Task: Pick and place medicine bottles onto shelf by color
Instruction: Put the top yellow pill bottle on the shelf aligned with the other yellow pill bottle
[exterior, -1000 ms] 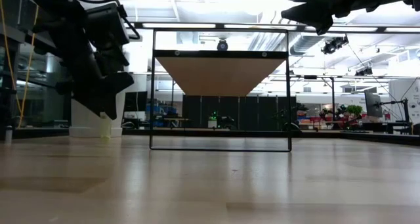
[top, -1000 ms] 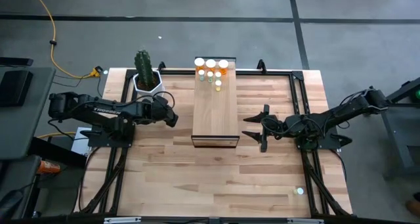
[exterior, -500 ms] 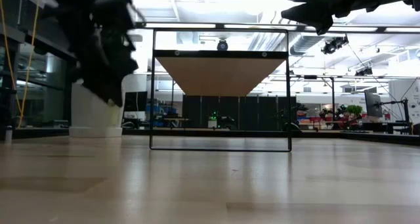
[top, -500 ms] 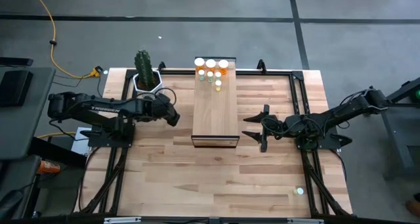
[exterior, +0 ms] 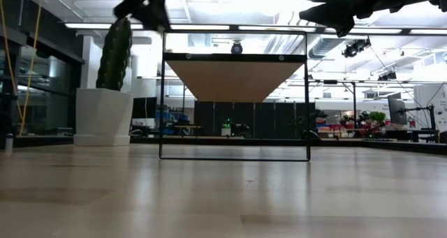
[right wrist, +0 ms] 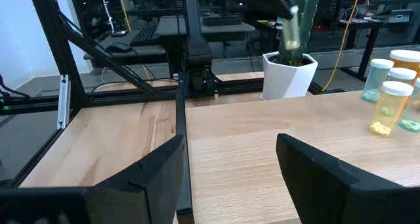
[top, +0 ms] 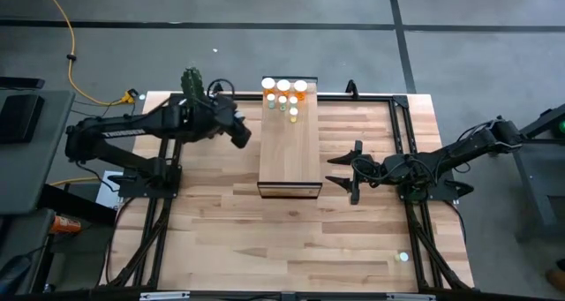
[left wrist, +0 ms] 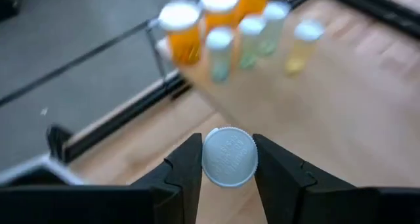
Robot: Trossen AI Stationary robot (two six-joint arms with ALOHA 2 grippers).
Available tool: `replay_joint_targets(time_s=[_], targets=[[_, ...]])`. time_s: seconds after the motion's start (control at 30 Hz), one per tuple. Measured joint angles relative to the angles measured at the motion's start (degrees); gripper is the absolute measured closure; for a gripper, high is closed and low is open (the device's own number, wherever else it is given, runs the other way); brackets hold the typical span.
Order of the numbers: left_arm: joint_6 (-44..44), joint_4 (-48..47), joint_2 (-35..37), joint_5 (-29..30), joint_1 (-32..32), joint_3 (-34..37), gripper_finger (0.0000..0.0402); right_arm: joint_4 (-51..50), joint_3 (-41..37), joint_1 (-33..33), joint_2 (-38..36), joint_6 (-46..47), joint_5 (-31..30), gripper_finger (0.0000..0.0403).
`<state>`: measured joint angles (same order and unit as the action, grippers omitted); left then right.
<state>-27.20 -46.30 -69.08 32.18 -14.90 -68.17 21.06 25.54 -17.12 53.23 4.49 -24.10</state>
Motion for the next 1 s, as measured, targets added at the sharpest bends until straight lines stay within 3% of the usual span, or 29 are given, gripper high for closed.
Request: replay_joint_targets(time_s=[0.27, 0.57, 1.0], targets=[[8.27, -0.72, -12.08, -3.03, 0.36, -12.16, 0.0292, 0.00, 0.00, -0.02, 0.00, 0.00, 0.00, 0.0171], [18.89, 0.46, -25.84, -3.27, 0.37, -20.32, 0.0287, -0.04, 0.00, 0.00, 0.00, 0.00, 0.02, 0.0171], [21.42, 6.32, -30.65, -1.18, -0.25, -21.87, 0.0282, -0.24, -0.02, 0.00, 0.02, 0.00, 0.02, 0.0171]])
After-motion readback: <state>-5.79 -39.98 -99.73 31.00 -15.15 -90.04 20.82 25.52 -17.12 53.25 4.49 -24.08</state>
